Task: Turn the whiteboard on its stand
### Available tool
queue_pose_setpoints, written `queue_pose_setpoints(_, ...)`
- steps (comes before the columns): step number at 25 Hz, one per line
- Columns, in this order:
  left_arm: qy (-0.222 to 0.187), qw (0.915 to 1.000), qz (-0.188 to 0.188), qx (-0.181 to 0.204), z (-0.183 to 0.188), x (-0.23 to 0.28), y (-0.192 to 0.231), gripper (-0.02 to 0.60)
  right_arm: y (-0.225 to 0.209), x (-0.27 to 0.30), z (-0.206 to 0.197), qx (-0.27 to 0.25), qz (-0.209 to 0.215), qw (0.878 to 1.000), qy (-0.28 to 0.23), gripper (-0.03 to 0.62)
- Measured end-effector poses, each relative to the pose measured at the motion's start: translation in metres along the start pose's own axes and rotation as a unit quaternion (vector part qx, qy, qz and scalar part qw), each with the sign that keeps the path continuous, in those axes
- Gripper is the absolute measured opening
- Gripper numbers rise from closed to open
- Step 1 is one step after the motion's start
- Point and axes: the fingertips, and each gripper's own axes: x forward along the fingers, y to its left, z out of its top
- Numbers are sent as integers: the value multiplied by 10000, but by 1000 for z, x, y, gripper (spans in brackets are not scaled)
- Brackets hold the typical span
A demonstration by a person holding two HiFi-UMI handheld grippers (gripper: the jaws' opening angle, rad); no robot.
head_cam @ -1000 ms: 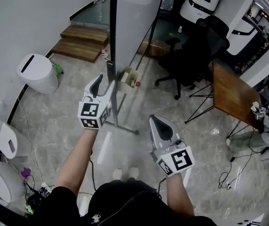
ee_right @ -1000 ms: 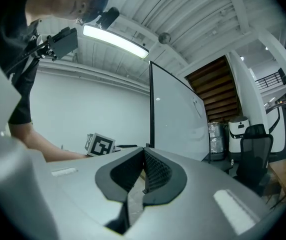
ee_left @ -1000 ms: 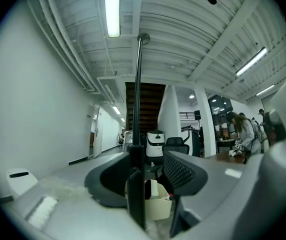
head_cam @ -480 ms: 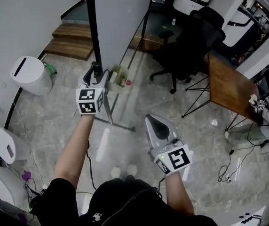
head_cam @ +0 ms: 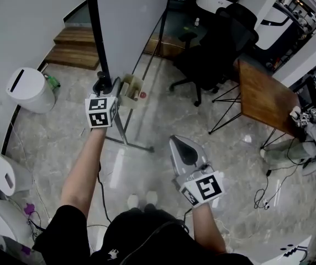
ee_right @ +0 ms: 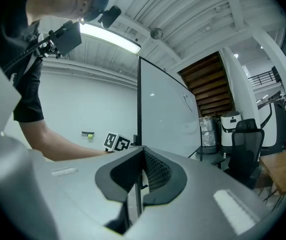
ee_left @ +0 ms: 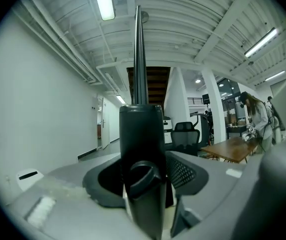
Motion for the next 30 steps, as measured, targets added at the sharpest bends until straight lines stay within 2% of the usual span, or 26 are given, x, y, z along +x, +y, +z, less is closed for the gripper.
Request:
queue_pose_setpoints(2, 7, 10000, 50, -27, -4, 2, 3, 182, -4, -5, -2, 6, -64, 10000, 25, 9)
queue_pose_setpoints(3, -13, 10000, 53, -32, -4, 2, 4, 175, -6, -8, -3, 9, -96, 9999, 31, 9)
queue_pose_setpoints(14, -26, 9999, -30, -109, -3, 2, 2, 172, -8, -21, -3, 60, -183, 9998, 7, 9)
queue_pose_setpoints(30, 69, 9996, 182, -222, -7, -17, 2, 170, -4, -49, -2, 75, -285, 9995, -62, 9)
